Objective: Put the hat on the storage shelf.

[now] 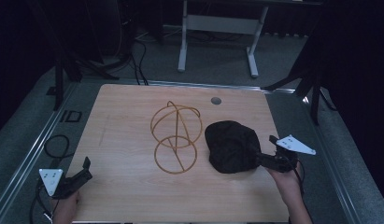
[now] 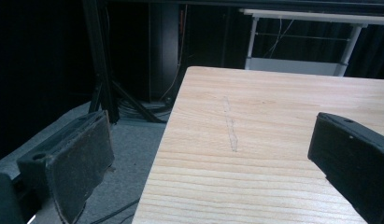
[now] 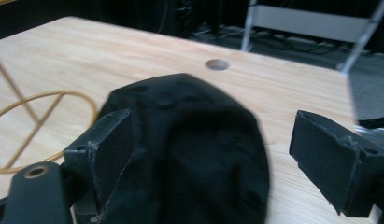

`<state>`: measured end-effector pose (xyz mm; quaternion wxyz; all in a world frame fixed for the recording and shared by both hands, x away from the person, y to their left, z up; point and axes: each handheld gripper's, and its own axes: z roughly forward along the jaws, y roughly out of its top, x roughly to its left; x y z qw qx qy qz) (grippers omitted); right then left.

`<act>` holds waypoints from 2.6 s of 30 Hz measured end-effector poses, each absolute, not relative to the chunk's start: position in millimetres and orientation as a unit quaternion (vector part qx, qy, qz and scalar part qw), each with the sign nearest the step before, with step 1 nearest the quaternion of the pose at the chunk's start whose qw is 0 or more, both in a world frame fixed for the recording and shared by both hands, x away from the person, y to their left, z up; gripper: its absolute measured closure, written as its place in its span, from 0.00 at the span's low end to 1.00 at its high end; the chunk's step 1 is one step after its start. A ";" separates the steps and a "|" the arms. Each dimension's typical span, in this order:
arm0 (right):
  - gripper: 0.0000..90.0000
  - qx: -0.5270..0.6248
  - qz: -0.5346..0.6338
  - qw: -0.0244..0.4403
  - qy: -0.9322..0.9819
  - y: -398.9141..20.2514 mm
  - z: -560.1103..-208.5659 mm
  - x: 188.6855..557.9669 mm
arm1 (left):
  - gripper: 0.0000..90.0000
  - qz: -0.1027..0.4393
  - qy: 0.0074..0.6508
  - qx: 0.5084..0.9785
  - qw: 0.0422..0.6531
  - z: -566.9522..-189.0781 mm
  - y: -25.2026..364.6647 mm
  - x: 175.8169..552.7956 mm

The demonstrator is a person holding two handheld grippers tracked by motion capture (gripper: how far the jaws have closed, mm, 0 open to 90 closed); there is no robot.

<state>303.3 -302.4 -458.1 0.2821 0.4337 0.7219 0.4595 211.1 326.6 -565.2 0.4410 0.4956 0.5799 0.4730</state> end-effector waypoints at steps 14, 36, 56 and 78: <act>0.28 0.425 0.415 0.251 0.764 -266.8 -480.2 329.9 | 0.01 0.473 0.577 0.498 0.442 -565.2 326.4 210.9; 0.95 0.452 0.374 0.257 0.767 -251.1 -498.1 338.4 | 0.01 0.472 0.576 0.499 0.442 -565.2 326.4 211.0; 0.97 0.455 0.416 0.283 0.735 -262.0 -455.2 332.4 | 0.01 0.472 0.577 0.499 0.442 -565.2 326.3 211.0; 0.97 0.418 0.460 0.325 0.713 -268.9 -358.2 319.5 | 0.01 0.472 0.576 0.500 0.442 -565.2 326.5 211.0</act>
